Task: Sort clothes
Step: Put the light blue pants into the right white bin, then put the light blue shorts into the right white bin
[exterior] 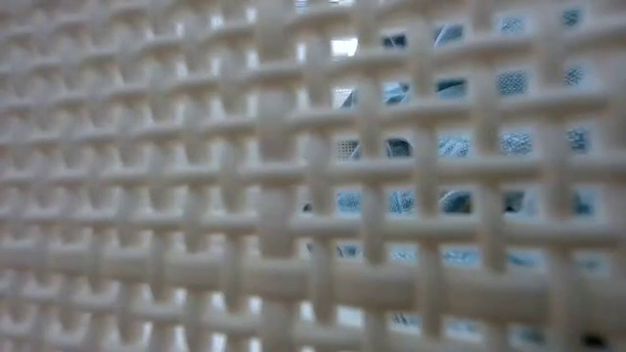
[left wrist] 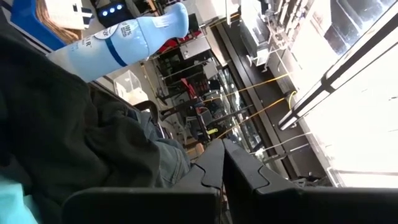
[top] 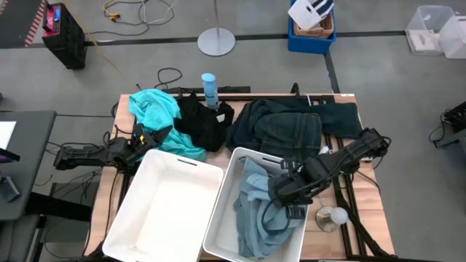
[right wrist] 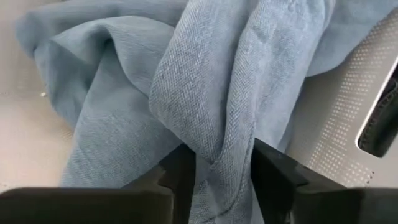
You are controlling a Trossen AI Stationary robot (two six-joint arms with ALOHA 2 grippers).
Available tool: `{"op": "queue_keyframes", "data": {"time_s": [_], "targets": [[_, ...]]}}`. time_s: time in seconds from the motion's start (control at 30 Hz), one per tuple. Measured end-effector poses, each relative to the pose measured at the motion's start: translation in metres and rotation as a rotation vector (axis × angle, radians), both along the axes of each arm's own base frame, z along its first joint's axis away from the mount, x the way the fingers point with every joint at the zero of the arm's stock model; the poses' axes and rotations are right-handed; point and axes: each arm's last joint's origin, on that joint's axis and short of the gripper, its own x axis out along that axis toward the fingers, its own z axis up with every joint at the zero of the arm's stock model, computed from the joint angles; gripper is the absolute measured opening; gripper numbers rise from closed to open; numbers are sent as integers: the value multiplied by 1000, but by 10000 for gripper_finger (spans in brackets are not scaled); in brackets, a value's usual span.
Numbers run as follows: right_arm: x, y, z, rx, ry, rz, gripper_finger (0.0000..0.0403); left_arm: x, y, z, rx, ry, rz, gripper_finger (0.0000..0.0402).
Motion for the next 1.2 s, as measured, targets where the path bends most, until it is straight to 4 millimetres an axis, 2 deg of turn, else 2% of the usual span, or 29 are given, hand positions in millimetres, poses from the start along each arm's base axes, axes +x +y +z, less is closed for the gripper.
{"op": "queue_keyframes", "data": {"time_s": [0.13,0.43,0.63,0.77,0.93,1.1,1.2], "targets": [[-2,7,0,8,-15,25,174,0,0,0,-2,-1,2,0],[-11,30,-7,54,-18,30,170,-2,2,0,6,19,88,0],[-19,26,12,133,-128,-94,173,-2,2,3,52,25,95,8],[-23,19,25,204,-184,-192,183,-4,2,9,83,-8,99,44],[-27,10,43,309,-276,-277,202,-5,1,14,115,-23,101,107],[-27,4,63,438,-418,-270,216,-9,1,26,159,-22,94,163],[-27,-3,78,493,-522,-250,218,-9,0,39,210,-6,68,179]]}}
